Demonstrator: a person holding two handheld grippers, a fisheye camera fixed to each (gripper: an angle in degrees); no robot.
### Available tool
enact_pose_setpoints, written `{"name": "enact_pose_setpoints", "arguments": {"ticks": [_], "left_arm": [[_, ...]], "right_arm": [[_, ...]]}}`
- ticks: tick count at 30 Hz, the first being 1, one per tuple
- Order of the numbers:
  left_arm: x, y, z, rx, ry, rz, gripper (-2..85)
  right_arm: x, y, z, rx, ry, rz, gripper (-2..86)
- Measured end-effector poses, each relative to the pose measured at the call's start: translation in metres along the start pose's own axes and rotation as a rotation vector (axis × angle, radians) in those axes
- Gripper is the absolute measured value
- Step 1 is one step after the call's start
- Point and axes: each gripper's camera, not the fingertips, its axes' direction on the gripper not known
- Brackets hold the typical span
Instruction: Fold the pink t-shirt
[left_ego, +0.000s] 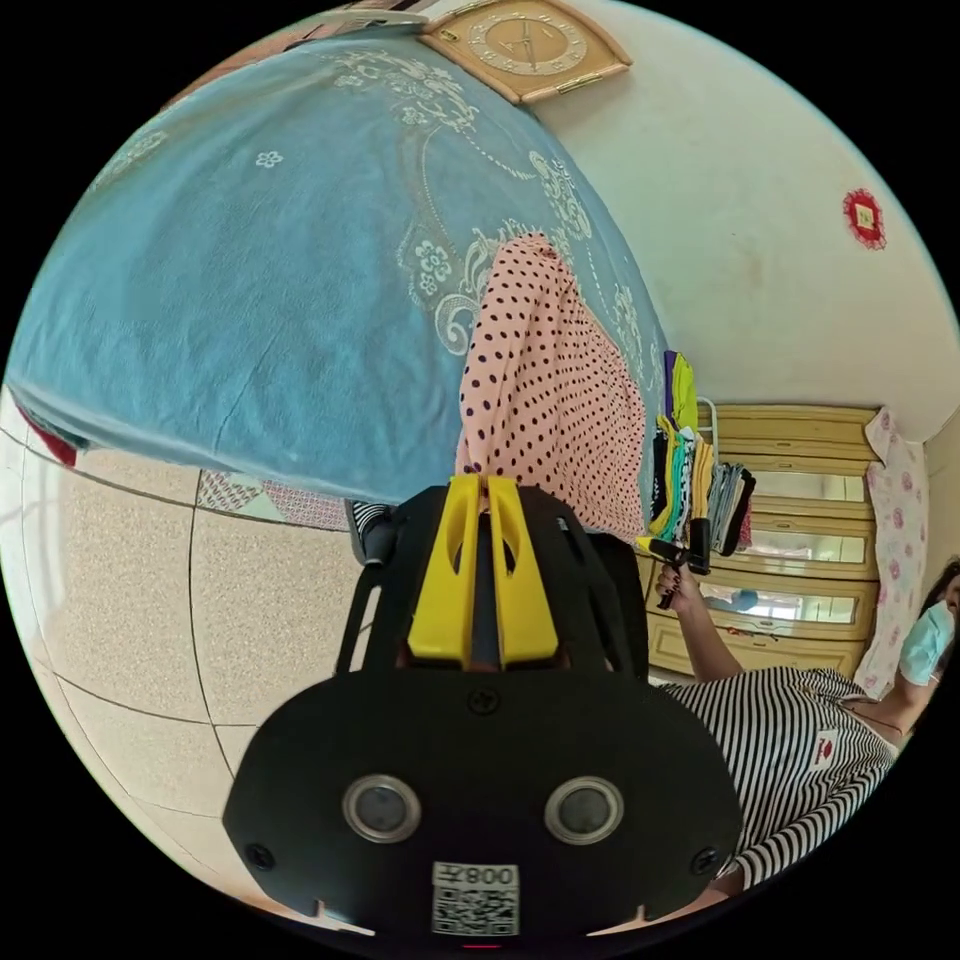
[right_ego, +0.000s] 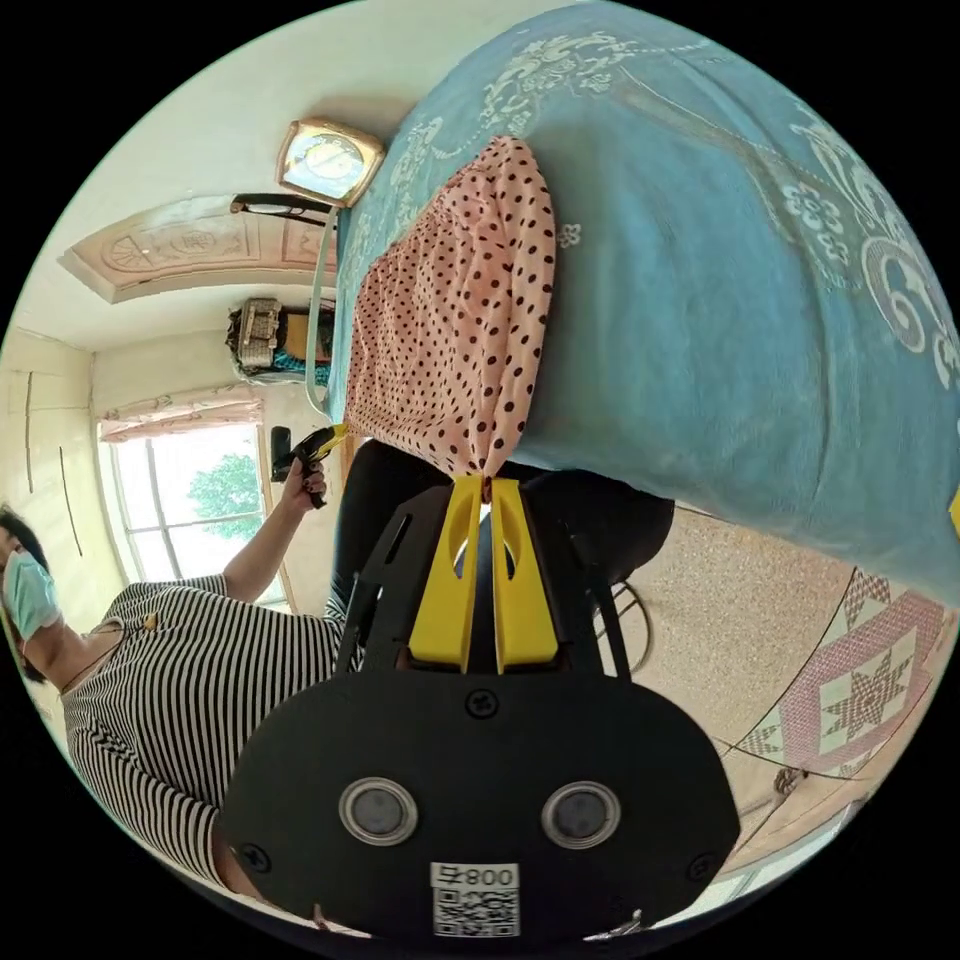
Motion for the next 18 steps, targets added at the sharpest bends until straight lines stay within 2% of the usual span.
{"name": "enact_pose_setpoints", "arguments": {"ticks": [4,7,10,12,18], "left_arm": [[0.012,0.009,-0.008,0.061,-0.062,0.029,3.7],[0.041,0.001,0.001,0.081,-0.086,0.122,5.2],[0.086,-0.026,0.035,0.030,-0.136,0.264,6.3],[0.125,-0.053,0.073,-0.021,-0.181,0.380,6.7],[0.198,-0.111,0.161,-0.078,-0.271,0.558,7.6]], "right_arm": [[-0.007,0.013,-0.018,0.091,0.095,0.055,2.5],[-0.034,0.008,-0.034,0.186,0.192,0.017,3.1],[-0.087,-0.021,-0.027,0.220,0.293,-0.127,4.1],[-0.130,-0.055,-0.003,0.194,0.426,-0.233,5.2],[-0.197,-0.110,0.053,0.191,0.694,-0.411,6.8]]}}
